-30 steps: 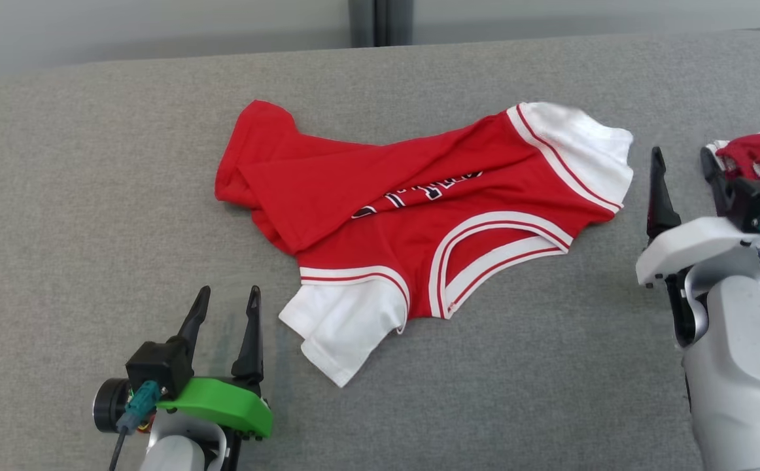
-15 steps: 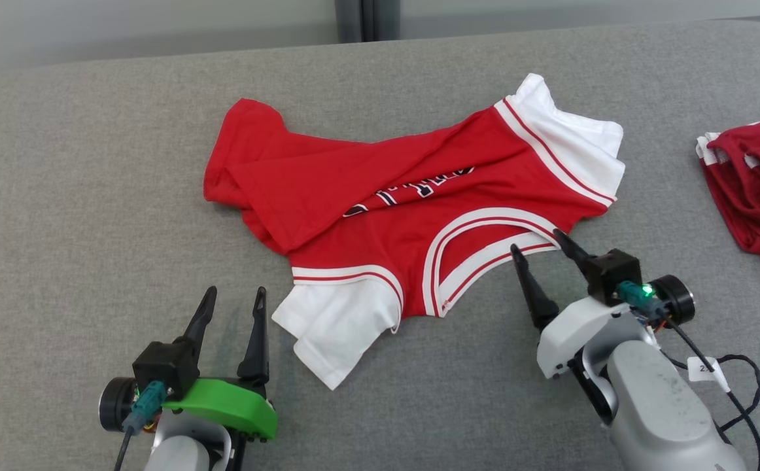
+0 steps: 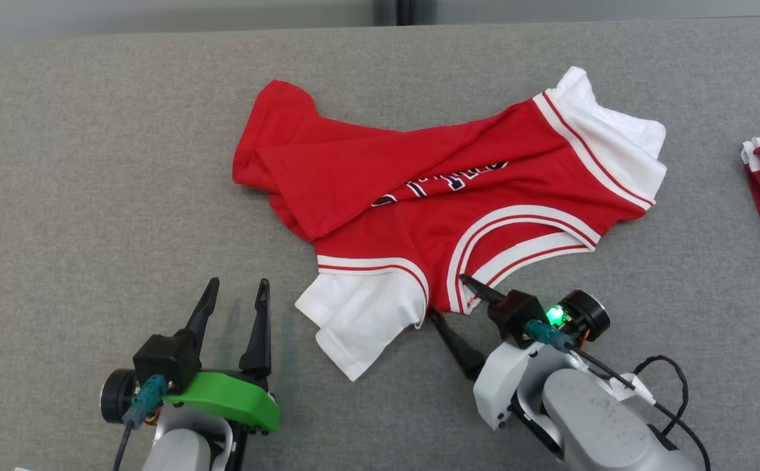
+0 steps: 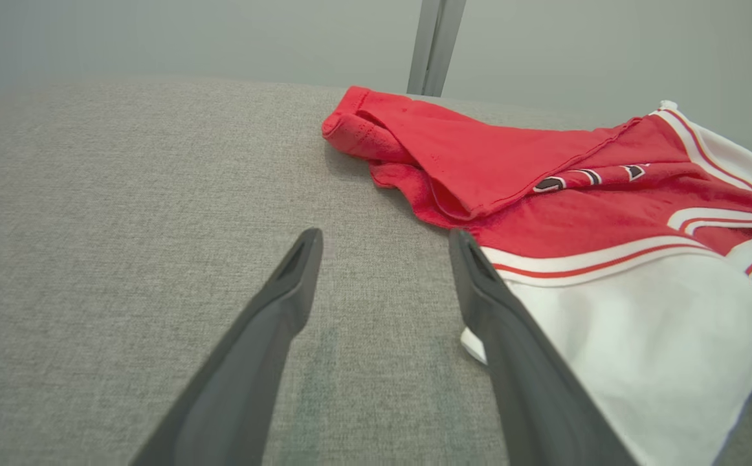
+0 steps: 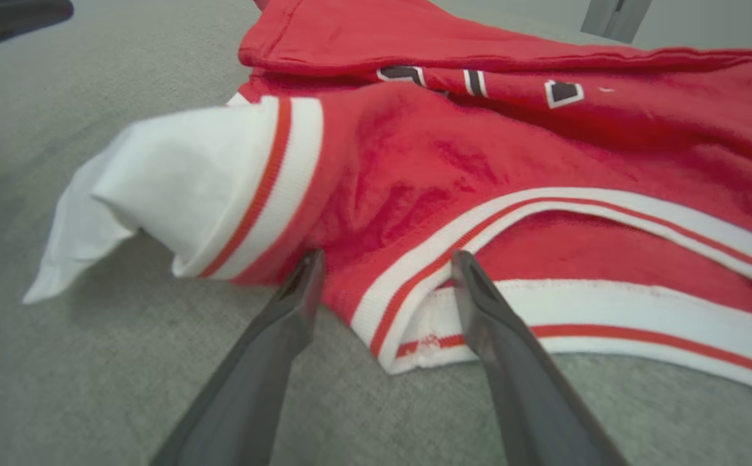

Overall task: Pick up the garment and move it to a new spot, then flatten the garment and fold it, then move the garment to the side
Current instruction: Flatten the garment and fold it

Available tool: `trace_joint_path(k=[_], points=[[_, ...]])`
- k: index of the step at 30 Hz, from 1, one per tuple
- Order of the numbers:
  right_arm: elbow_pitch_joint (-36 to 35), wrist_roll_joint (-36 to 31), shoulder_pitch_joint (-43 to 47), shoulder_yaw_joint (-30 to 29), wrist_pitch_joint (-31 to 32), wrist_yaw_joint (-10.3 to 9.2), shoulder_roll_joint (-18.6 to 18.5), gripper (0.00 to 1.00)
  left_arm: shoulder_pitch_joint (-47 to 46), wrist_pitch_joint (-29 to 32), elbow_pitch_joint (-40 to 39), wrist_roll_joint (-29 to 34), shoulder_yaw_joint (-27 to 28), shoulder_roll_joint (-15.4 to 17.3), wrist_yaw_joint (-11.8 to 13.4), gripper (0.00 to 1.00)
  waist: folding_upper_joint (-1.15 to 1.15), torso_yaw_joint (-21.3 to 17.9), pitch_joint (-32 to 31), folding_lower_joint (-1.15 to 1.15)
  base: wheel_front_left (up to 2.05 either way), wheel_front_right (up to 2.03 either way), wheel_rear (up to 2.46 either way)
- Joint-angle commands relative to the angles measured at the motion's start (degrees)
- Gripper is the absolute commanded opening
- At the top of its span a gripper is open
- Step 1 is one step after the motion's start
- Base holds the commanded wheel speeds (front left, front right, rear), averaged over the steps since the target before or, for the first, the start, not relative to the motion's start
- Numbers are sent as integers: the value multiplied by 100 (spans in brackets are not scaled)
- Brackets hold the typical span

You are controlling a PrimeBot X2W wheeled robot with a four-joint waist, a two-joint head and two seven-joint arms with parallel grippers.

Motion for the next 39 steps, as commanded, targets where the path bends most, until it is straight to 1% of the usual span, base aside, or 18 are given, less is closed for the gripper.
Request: trace_joint_path(k=[1,4,5,6,10,12,13,20,29,30,31,32,39], points=[[134,-3,14,97,-10,-3,-33,100,-27,-2,3,-55,28,19,5,100,0,66,34,0,0,0,0],[557,-87,-49,314,24,0,-34,100,-10,-2,17,-60,49,15,5,100,0,116,45,0,0,0,0],[682,-81,-74,344,32,-1,-34,21,-8,-2,23,-64,63,14,5,100,0,128,47,0,0,0,0],[756,-122,-117,343,36,-1,-34,0,-7,-2,26,-66,66,13,5,100,0,133,47,0,0,0,0],[1015,-291,-163,133,38,-1,-49,0,36,-2,60,-46,112,10,5,100,0,107,-29,0,0,0,0],[1060,-464,-104,-122,36,-5,-65,0,102,-2,71,-33,160,8,5,100,0,47,-114,0,0,0,0],[1060,-561,-46,-254,35,-6,-137,0,133,-2,71,-24,180,7,5,100,0,2,-171,0,0,0,0],[740,-914,550,-938,35,-12,-632,0,307,-2,104,44,254,3,5,100,0,-320,-491,0,0,0,0],[308,-1169,814,-1791,-5,-11,-1013,0,429,-2,122,101,150,3,5,100,0,-614,-647,0,0,0,0],[275,-1139,818,-1880,-5,-7,-1003,19,434,-2,123,105,117,3,5,100,0,-635,-641,0,0,0,0],[213,-1097,817,-1965,-5,-7,-985,89,431,-2,129,117,81,3,5,100,0,-663,-624,0,0,0,0],[122,-1067,792,-2022,-6,-6,-974,100,413,-2,135,114,33,4,5,100,0,-689,-596,0,0,0,0],[-662,-856,743,-2332,-6,-6,-893,100,87,-2,128,29,-512,146,5,100,0,-858,-362,0,0,0,0]])
